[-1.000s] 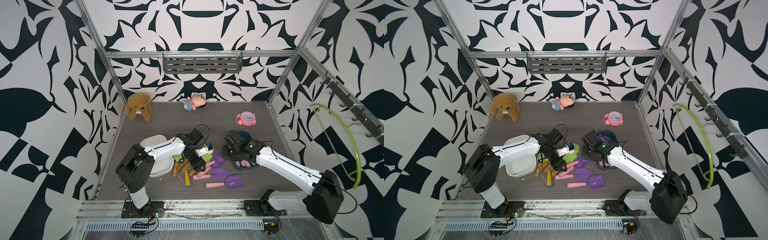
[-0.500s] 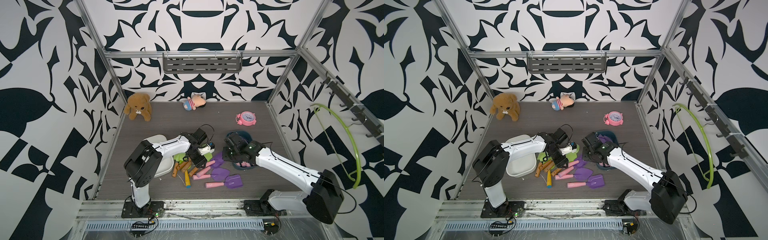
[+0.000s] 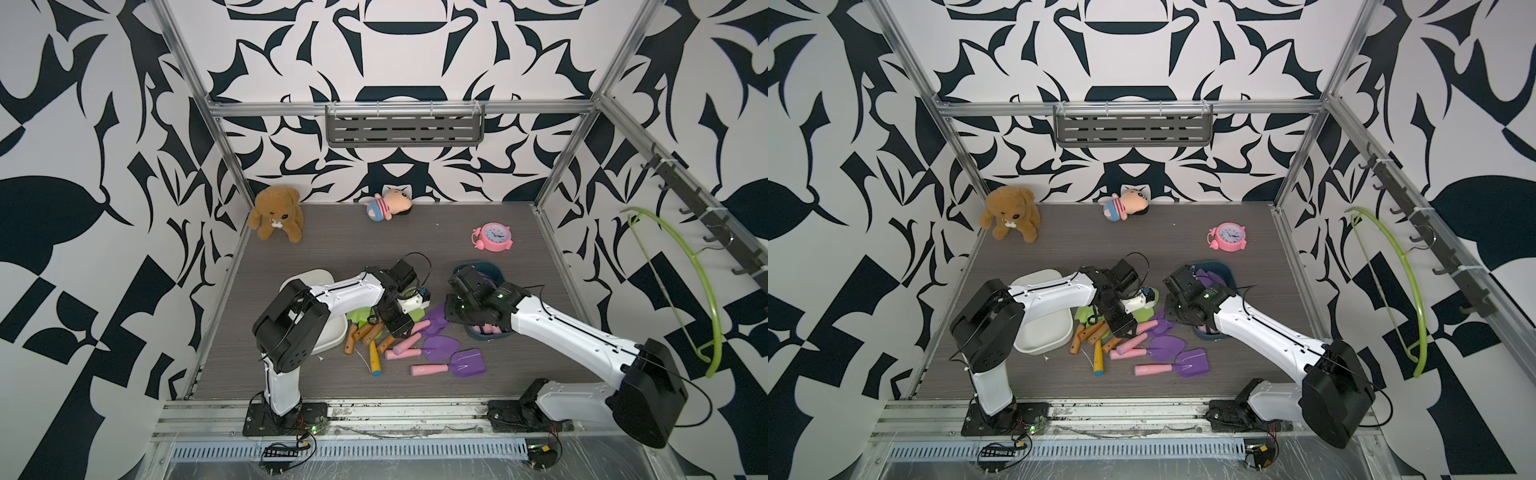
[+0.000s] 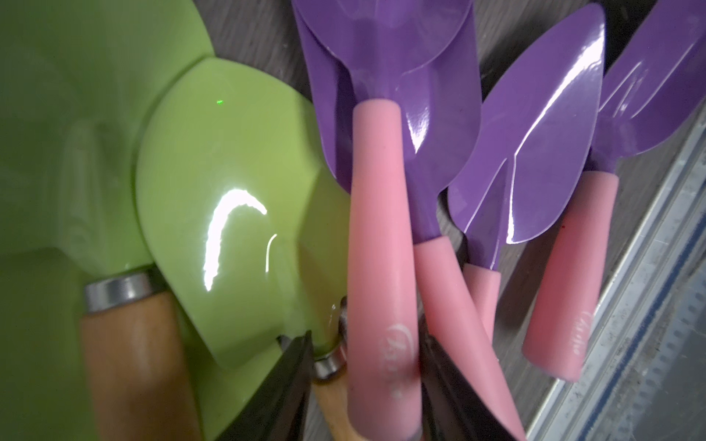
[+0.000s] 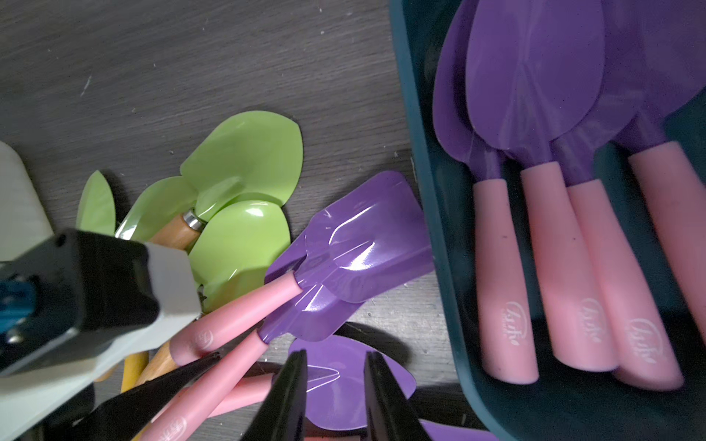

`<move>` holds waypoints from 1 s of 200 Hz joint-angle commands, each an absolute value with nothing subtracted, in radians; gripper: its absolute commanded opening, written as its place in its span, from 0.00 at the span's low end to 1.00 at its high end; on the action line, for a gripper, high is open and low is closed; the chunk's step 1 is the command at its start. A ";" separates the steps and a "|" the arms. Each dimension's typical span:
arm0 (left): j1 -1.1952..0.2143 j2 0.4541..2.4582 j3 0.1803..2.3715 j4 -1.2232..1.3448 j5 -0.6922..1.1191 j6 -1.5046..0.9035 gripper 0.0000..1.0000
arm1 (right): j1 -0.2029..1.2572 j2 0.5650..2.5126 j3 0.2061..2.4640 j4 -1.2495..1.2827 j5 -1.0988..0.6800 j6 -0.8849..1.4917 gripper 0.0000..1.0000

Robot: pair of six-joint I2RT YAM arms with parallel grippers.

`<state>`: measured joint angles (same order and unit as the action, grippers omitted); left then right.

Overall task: Sort the small shovels by color and place them into the storage box
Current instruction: Pick up the shovel from the center of the board.

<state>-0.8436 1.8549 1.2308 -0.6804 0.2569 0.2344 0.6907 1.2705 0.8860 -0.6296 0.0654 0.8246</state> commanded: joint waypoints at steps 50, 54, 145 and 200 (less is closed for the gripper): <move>-0.853 1.834 1.271 -0.733 0.253 0.248 0.25 | 0.690 1.250 0.886 -0.618 0.108 0.818 0.30; -0.853 1.826 1.268 -0.733 0.249 0.252 0.23 | 0.690 1.249 0.887 -0.617 0.110 0.819 0.30; -0.718 1.643 1.220 -0.674 0.258 0.090 0.00 | 0.706 1.177 0.838 -0.312 0.139 0.896 0.32; -0.707 1.597 1.226 -0.637 0.140 -0.167 0.00 | 0.758 1.242 0.804 -0.061 0.228 1.117 0.37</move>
<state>-0.7029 1.6379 1.2278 -0.6640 0.1802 -0.0208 0.7410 1.2137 0.8185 -0.2413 0.1604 0.9791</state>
